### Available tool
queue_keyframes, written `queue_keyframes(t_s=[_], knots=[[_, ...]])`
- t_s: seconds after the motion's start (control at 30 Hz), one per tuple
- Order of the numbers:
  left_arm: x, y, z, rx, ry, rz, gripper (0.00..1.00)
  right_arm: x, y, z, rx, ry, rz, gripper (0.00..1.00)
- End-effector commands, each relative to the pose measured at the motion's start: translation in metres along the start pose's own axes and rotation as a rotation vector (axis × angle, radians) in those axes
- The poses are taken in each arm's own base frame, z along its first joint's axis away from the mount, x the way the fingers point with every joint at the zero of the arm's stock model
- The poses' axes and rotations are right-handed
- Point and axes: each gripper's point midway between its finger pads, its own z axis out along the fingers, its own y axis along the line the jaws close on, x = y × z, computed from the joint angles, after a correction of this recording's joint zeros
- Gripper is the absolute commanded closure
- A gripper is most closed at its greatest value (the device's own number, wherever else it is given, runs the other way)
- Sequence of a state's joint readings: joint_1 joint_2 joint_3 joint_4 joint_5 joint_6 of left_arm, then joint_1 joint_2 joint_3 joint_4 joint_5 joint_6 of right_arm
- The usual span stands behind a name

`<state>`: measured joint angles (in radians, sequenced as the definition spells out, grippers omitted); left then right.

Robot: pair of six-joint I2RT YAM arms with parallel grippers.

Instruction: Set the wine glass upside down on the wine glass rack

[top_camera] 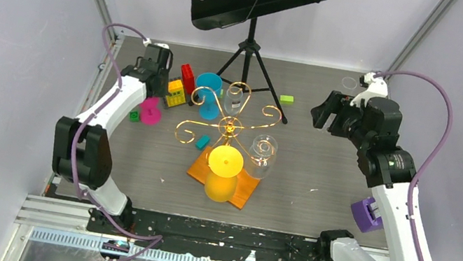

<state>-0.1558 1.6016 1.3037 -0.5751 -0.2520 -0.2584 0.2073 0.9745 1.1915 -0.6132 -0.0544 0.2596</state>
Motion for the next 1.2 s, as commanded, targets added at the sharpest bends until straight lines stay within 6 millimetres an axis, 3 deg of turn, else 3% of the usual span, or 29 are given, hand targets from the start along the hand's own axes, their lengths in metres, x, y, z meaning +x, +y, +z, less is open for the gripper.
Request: queue_keyframes(t_s=[0.0, 0.1, 0.23, 0.37, 0.6, 0.87, 0.97, 1.17], knots=[[-0.03, 0.008, -0.022, -0.016, -0.107, -0.025, 1.0, -0.017, 0.005, -0.009, -0.028, -0.078, -0.015, 0.19], [-0.045, 0.018, -0.051, -0.037, -0.178, -0.037, 1.0, -0.021, 0.006, -0.011, -0.031, -0.101, -0.021, 0.19], [-0.069, 0.027, -0.106, -0.051, -0.296, -0.039, 1.0, -0.027, 0.007, -0.013, -0.039, -0.138, -0.02, 0.19], [-0.093, 0.032, -0.182, 0.003, -0.48, -0.088, 1.0, -0.033, 0.01, -0.017, -0.05, -0.18, -0.01, 0.19], [-0.117, 0.071, -0.322, 0.014, -0.823, -0.185, 1.0, -0.045, 0.014, -0.028, -0.068, -0.244, 0.008, 0.19], [-0.111, 0.108, -0.49, 0.321, -1.363, -0.405, 1.0, -0.085, 0.044, -0.069, -0.222, -0.455, 0.029, 0.19], [-0.106, 0.098, -0.544, 0.503, -1.505, -0.349, 1.0, -0.094, 0.057, -0.087, -0.298, -0.508, 0.03, 0.19], [-0.095, 0.041, -0.625, 1.058, -1.636, -0.223, 1.0, -0.112, 0.099, -0.13, -0.553, -0.618, 0.066, 0.17]])
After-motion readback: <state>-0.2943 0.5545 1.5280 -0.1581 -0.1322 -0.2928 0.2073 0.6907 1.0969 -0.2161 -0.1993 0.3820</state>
